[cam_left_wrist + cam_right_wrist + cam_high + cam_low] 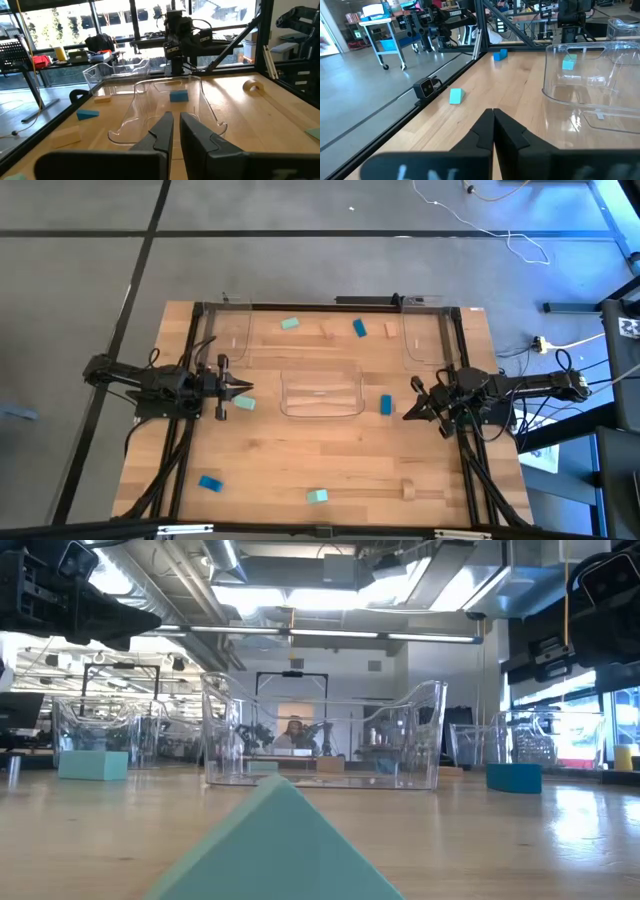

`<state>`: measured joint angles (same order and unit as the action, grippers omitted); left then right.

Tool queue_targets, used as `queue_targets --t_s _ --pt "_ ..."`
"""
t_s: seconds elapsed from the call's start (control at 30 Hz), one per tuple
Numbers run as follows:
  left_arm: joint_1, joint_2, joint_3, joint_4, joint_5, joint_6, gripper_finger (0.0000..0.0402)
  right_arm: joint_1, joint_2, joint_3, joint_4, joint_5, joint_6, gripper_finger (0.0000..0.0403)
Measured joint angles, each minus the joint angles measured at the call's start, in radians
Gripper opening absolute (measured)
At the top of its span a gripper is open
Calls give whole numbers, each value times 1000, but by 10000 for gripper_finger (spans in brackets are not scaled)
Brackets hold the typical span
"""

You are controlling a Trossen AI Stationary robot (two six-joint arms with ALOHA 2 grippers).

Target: Sort & place blocks by color

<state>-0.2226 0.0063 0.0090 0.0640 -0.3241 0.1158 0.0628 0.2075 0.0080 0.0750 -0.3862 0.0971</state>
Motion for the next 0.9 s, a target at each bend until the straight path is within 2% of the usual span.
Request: queue_targets --t_s 0.17,0.33,0.43,0.77,0.9 --pt "0 0 0 0 0 0 25 0 0 0 0 1 -13 10" --pt "0 0 0 0 0 0 25 0 0 0 0 46 -271 10" --pt "0 0 0 0 0 0 25 0 0 0 1 55 -337 10" --pt "0 0 0 0 0 2 25 0 0 0 5 79 -312 10" --pt "0 0 0 -1 -11 121 25 0 0 0 9 79 -306 10"
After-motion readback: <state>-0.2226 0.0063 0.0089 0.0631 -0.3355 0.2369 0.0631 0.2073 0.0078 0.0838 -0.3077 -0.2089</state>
